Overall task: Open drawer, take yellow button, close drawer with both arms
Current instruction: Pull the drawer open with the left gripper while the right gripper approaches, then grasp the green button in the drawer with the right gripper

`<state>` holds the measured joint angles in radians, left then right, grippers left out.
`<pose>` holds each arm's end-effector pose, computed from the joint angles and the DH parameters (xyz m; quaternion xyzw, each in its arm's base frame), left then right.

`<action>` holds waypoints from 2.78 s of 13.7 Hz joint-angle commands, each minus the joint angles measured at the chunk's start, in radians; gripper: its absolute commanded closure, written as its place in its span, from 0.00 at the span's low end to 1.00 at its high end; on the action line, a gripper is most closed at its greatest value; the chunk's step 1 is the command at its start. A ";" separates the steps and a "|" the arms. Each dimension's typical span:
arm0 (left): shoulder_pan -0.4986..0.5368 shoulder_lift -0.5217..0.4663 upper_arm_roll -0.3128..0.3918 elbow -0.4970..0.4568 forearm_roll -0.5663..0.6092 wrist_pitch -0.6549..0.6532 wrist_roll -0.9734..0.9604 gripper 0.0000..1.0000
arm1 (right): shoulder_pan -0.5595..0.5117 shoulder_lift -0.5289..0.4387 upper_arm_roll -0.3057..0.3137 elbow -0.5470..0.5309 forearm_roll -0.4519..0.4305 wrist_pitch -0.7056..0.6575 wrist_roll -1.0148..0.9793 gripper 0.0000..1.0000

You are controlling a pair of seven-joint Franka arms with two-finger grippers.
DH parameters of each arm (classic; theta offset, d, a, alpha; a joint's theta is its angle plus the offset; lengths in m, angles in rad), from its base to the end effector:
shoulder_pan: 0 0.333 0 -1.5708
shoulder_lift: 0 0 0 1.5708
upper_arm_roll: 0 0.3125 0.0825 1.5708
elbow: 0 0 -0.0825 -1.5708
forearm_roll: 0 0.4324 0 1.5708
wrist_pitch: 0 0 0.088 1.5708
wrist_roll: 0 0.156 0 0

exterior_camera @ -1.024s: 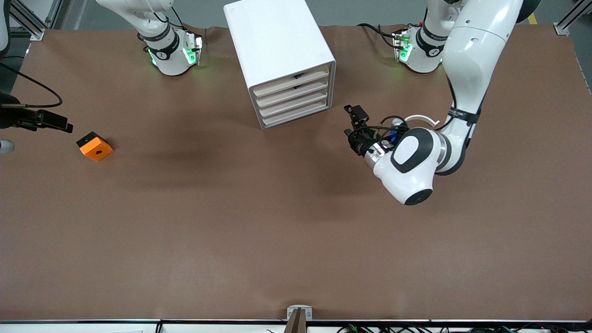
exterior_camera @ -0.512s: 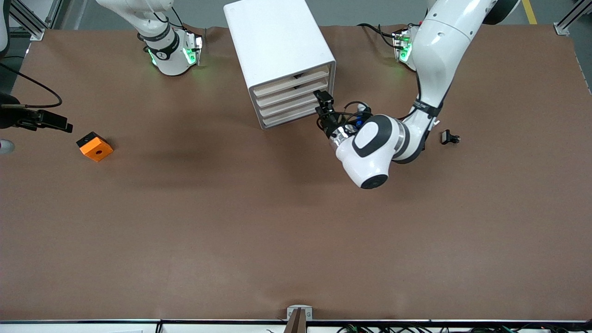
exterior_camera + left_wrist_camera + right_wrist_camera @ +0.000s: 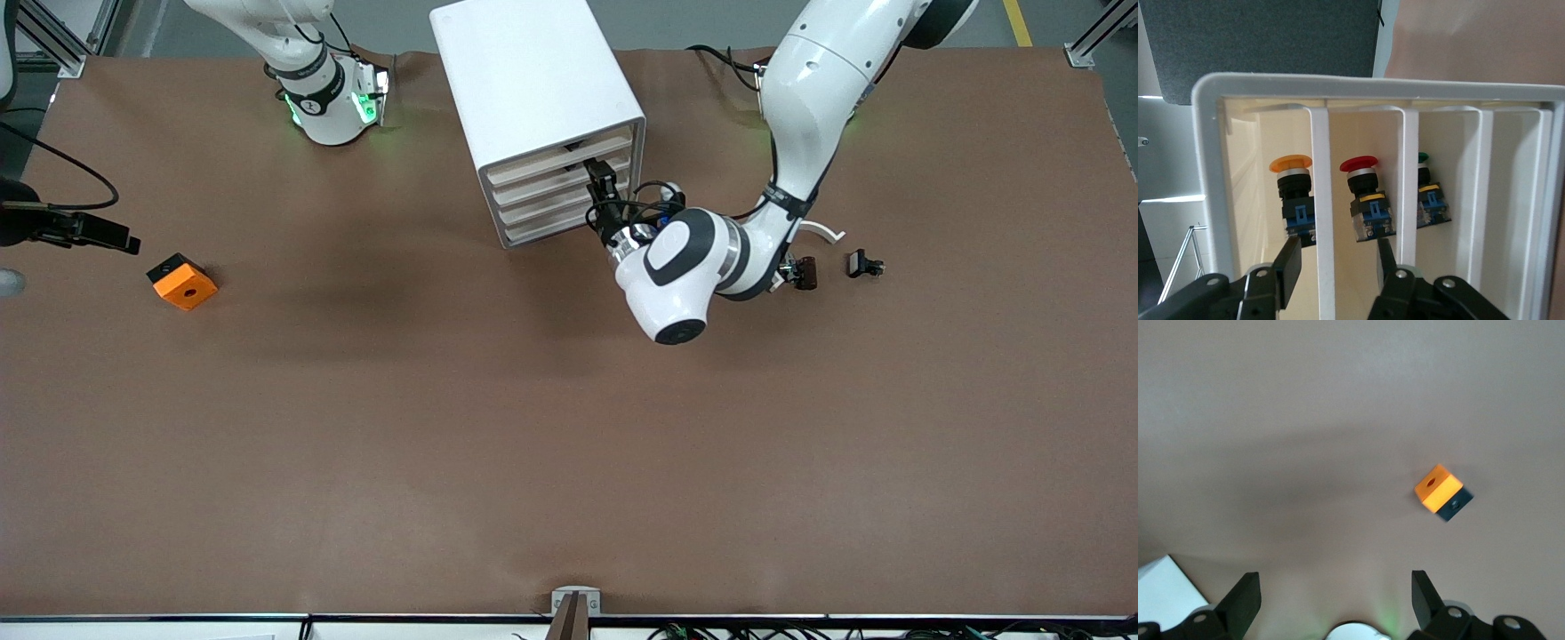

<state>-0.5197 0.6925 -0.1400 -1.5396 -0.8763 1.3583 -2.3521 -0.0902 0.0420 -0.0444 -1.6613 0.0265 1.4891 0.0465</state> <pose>0.4265 -0.4854 0.2166 -0.4641 -0.6587 0.4797 0.3473 0.5832 -0.0743 0.4953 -0.9901 0.0903 0.1062 0.0170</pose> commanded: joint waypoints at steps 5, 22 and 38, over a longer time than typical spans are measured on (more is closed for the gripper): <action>-0.022 -0.016 0.007 -0.022 -0.072 0.015 -0.013 0.59 | 0.297 -0.031 0.009 0.050 0.115 -0.027 0.634 0.00; -0.023 -0.013 0.148 0.056 -0.066 0.022 -0.084 1.00 | 0.633 -0.004 0.008 0.052 0.101 0.143 1.170 0.00; 0.168 -0.030 0.157 0.249 -0.072 0.024 -0.075 0.00 | 0.943 0.249 0.008 0.225 0.043 0.260 1.636 0.00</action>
<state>-0.3780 0.6781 0.0135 -1.3279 -0.9433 1.3962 -2.4142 0.8247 0.2528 -0.0249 -1.4935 0.0829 1.7641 1.6576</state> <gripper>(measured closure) 0.304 0.000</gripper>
